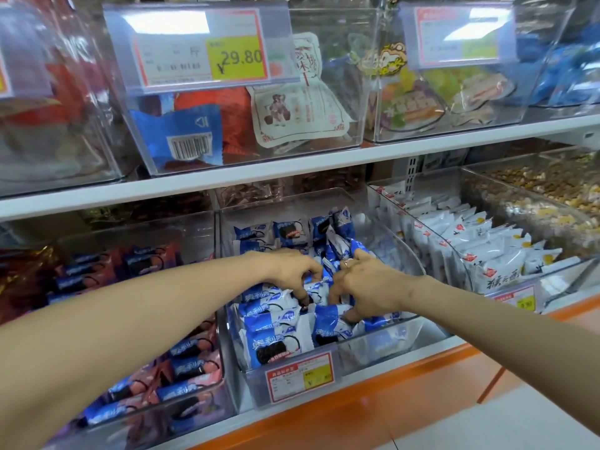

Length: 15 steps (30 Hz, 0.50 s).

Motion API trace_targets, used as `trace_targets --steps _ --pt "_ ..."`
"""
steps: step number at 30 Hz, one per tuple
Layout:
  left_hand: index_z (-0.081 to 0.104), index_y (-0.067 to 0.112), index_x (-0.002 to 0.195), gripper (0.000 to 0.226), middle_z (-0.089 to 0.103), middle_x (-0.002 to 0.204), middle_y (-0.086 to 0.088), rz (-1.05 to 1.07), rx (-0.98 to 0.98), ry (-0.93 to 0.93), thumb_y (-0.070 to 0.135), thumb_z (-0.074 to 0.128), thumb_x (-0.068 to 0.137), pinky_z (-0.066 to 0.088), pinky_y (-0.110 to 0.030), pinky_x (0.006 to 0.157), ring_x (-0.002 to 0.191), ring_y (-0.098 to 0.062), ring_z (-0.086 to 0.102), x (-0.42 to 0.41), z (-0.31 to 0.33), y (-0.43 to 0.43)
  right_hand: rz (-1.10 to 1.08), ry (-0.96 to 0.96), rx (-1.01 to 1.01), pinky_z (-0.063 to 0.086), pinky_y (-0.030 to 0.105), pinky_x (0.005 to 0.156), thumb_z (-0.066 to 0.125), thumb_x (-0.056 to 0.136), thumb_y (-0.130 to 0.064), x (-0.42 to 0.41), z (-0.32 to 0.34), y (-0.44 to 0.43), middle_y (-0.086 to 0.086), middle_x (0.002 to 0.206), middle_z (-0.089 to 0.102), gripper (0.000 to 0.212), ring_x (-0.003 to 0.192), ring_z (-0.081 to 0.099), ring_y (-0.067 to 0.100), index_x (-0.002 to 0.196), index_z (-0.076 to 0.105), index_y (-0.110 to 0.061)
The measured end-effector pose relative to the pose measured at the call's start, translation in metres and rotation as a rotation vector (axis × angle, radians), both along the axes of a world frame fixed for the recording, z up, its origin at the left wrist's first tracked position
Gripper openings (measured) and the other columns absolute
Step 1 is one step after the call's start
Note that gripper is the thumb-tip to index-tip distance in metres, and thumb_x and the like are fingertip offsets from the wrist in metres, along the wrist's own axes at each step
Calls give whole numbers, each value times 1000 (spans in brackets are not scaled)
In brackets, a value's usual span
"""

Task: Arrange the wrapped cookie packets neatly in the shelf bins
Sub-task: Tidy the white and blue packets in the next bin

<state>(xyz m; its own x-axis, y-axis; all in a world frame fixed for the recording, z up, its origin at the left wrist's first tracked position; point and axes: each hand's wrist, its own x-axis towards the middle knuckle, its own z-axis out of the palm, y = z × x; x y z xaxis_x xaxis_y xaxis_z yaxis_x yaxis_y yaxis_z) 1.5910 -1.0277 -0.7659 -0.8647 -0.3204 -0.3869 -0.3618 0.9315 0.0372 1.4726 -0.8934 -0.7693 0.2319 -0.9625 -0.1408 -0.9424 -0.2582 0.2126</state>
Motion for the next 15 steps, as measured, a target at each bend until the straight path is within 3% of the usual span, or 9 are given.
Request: trace_targets --steps 3,6,10,12,15 --pt "53 19 114 37 52 87 -3 -69 -106 34 32 67 82 32 -29 61 78 -20 46 1 -4 1 -54 -84 -43 19 30 83 58 84 -49 0 -1 -5 -12 92 62 35 95 47 12 116 60 -33" --pt "57 17 111 36 55 88 -3 -12 -1 82 29 70 80 35 -29 62 78 -18 49 3 -1 -3 -87 -112 -84 23 30 86 56 86 -49 4 -2 -10 -15 69 45 37 80 41 11 120 58 -35" --pt "61 11 103 20 62 86 3 182 237 329 14 67 84 40 -12 59 69 -5 53 9 18 0 -91 -66 -145 27 33 91 54 87 -48 8 -7 -15 -2 88 68 37 79 51 17 120 59 -30" --pt "61 16 95 15 60 75 9 178 265 266 21 69 83 39 -11 54 61 -1 51 13 22 8 -108 -27 -171 27 33 91 54 86 -50 8 -11 -18 2 93 69 36 83 55 19 110 61 -24" --pt "59 24 86 24 59 75 11 98 33 96 41 74 75 37 -24 57 67 -7 51 11 15 19 -140 -4 -181 26 32 93 54 85 -55 7 -10 -20 3 96 67 41 92 57 21 107 61 -22"
